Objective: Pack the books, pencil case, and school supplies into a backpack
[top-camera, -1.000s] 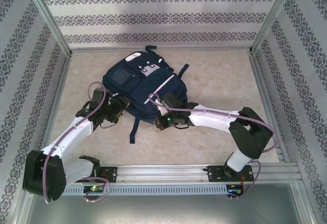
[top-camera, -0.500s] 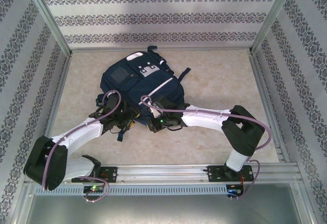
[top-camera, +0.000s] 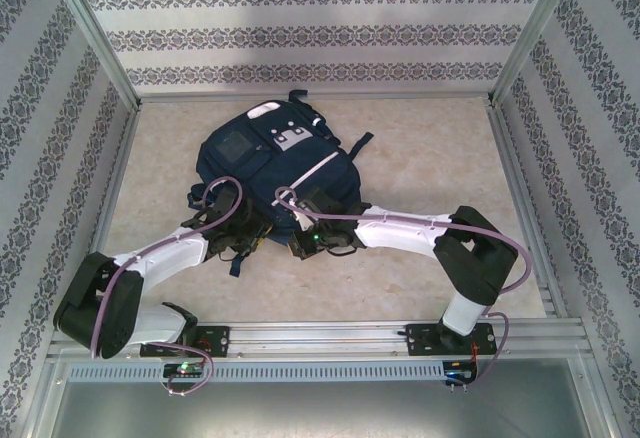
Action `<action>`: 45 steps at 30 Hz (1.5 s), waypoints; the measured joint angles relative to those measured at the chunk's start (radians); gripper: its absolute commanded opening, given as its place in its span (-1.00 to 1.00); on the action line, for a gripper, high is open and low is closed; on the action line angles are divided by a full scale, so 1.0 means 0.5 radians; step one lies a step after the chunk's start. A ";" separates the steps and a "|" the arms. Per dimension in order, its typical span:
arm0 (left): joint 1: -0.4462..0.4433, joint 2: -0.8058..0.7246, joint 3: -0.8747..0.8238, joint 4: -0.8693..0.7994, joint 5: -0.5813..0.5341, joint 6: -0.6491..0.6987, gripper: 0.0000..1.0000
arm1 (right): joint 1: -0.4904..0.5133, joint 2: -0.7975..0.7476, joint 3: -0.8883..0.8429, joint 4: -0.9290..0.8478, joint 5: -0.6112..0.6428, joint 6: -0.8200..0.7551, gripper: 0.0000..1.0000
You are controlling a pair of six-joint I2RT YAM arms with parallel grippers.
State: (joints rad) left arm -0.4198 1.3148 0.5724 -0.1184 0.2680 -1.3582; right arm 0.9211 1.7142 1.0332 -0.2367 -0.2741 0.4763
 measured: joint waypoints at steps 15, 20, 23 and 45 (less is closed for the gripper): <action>0.023 -0.117 0.034 -0.069 -0.036 0.147 -1.00 | -0.009 -0.089 -0.063 -0.067 0.119 -0.069 -1.00; 0.040 -0.159 0.034 -0.099 -0.037 0.205 -1.00 | -0.079 -0.164 -0.087 -0.114 0.090 -0.082 -1.00; 0.045 -0.172 0.034 -0.115 -0.053 0.244 -1.00 | -0.132 -0.194 -0.095 -0.158 0.059 -0.110 -1.00; 0.072 -0.227 0.119 -0.278 -0.134 0.472 -1.00 | -0.521 -0.302 -0.239 -0.282 0.128 -0.164 -1.00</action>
State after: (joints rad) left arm -0.3840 1.2011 0.6319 -0.2573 0.2012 -1.1225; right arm 0.6605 1.5631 0.9138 -0.3775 -0.2100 0.3943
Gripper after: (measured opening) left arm 0.058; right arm 0.118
